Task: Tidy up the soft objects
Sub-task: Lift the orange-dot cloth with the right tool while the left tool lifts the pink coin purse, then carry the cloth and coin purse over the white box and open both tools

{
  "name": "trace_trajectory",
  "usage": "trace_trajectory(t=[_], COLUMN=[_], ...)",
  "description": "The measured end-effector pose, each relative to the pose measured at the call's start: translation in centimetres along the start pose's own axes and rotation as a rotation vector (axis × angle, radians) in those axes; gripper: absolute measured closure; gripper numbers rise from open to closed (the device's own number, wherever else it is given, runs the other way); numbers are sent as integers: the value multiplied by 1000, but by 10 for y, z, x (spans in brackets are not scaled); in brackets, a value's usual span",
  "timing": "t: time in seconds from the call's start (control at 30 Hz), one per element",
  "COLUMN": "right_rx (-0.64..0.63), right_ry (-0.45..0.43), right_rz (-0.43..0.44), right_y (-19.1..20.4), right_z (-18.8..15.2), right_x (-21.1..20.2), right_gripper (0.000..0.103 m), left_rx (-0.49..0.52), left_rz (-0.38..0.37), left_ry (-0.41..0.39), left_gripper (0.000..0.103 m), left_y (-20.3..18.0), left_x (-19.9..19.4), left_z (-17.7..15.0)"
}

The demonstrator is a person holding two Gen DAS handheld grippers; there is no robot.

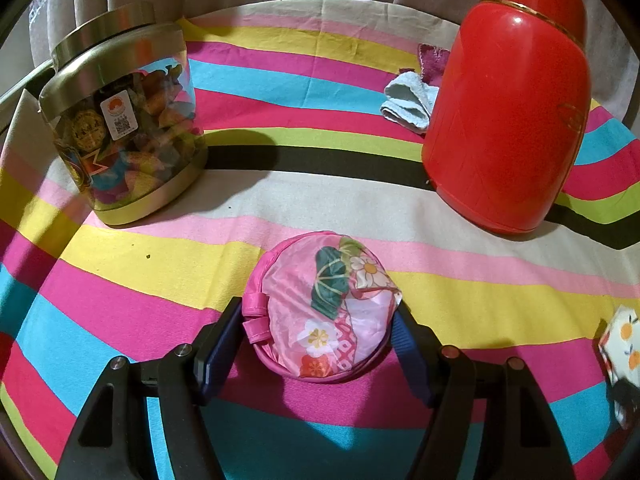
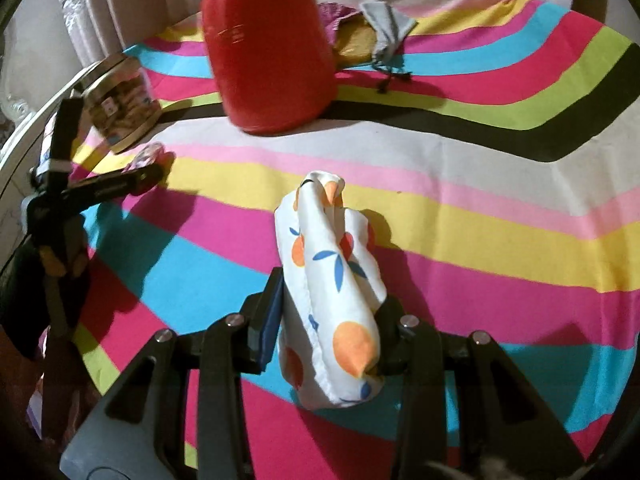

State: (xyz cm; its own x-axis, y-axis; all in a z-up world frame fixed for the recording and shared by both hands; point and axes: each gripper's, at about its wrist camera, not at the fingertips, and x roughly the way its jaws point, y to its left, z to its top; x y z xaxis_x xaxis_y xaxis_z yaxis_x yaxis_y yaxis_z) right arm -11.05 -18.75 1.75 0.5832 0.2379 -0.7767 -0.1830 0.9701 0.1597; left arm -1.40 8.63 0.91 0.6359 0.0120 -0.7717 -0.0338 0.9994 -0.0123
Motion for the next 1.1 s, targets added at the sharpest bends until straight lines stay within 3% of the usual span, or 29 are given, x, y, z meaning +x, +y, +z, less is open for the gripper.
trace_trajectory(t=[0.23, 0.43, 0.67, 1.1], right_rx=[-21, 16, 12, -25], right_ry=[2, -27, -74, -142], right_rz=[14, 16, 25, 46], right_y=[4, -2, 6, 29], right_z=[-1, 0, 5, 14], right_x=[-10, -30, -50, -76], right_gripper=[62, 62, 62, 62], left_rx=[-6, 31, 71, 110], left_rz=[31, -43, -59, -48], left_ry=[-4, -97, -153, -194], left_gripper=[33, 33, 33, 33], left_y=[-5, -26, -35, -29], left_x=[-16, -79, -131, -175], left_z=[-12, -41, -57, -78])
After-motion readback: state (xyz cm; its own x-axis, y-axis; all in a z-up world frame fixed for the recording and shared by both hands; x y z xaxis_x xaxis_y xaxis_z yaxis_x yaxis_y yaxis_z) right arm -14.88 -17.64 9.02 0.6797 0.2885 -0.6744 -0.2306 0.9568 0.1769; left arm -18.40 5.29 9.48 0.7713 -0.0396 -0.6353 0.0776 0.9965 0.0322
